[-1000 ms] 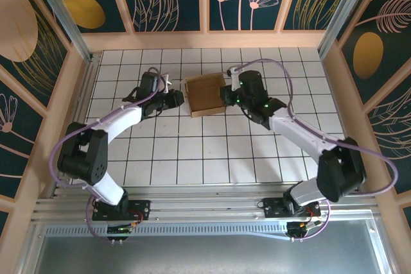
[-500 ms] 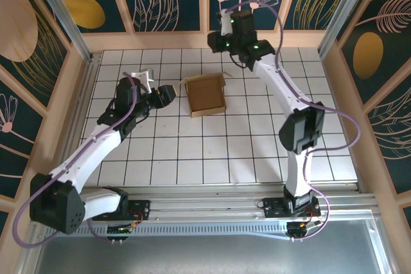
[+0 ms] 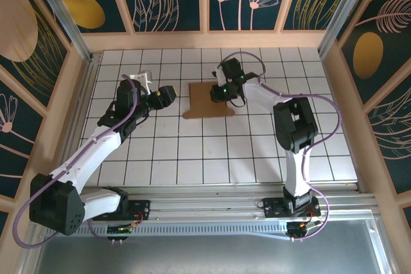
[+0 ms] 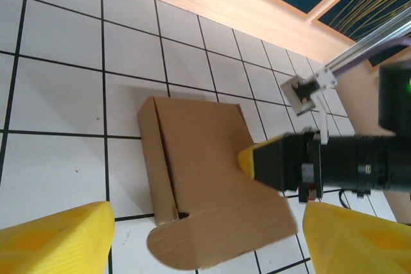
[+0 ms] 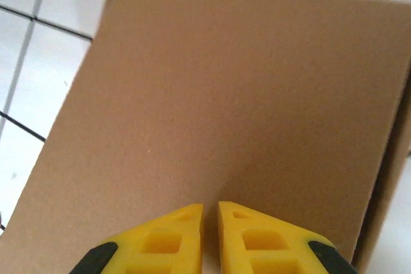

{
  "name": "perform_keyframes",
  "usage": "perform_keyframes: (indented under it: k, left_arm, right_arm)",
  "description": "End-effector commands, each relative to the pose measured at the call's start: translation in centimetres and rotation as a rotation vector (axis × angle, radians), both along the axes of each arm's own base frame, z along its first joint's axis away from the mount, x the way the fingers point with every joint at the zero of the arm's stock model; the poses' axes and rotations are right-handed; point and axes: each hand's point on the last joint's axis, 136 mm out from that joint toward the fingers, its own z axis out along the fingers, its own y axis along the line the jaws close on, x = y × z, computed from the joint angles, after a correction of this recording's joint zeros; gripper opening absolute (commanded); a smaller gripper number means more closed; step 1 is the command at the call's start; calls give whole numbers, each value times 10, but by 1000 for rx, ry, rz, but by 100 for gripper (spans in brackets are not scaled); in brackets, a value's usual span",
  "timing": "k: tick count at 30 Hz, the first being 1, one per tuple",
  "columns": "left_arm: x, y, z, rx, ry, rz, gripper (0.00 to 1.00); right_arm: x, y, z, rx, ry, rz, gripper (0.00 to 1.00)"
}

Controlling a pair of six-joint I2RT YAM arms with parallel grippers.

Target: Fold the paper box

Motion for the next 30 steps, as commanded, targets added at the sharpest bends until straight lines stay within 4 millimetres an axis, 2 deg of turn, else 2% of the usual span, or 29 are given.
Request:
perform_keyframes:
  k: [1, 4, 7, 9, 13, 14, 16, 17, 18, 19, 21, 22, 24, 27, 30]
  left_arm:
    - [4, -7, -5, -25, 1, -19, 78]
    - [8, -10, -16, -33, 35, -20, 80]
    - [13, -12, -33, -41, 100, -2, 81]
    - [17, -14, -45, -46, 142, 0, 82]
    - [25, -30, -58, -64, 176, -62, 83]
    - [28, -35, -59, -63, 179, -91, 84]
    - [38, -45, -65, -48, 200, -138, 84]
    - [44, -46, -69, -32, 210, -137, 84]
    - [51, -47, -73, -18, 220, -132, 84]
    - [58, -48, -77, -10, 230, -134, 84]
    - [70, -52, -79, -15, 236, -144, 84]
    - [77, -56, -92, -14, 265, -155, 85]
    - [86, -62, -101, -19, 289, -174, 85]
    - [97, -70, -113, -27, 312, -195, 85]
    - [101, -78, -125, -37, 340, -231, 86]
  right_arm:
    - [-5, 5, 11, 55, -84, -20, 15]
    - [-20, 1, -16, 19, -77, -18, 16]
    - [-20, -7, -16, -20, -112, -35, 18]
    - [-17, -7, 8, 9, -161, -52, 20]
    - [-16, -6, 90, 162, -314, -98, 31]
    - [-15, -13, 103, 196, -335, -135, 36]
    - [-12, -38, 111, 286, -315, -236, 61]
    - [-12, -47, 108, 330, -281, -262, 76]
    - [-11, -56, 100, 369, -235, -285, 95]
    - [-8, -64, 92, 390, -194, -315, 99]
    - [-7, -70, 75, 400, -138, -343, 99]
    - [-6, -71, 68, 398, -119, -354, 99]
    - [-3, -68, 56, 390, -87, -361, 99]
    - [1, -57, 33, 369, -10, -359, 96]
    - [5, -44, 13, 345, 27, -345, 88]
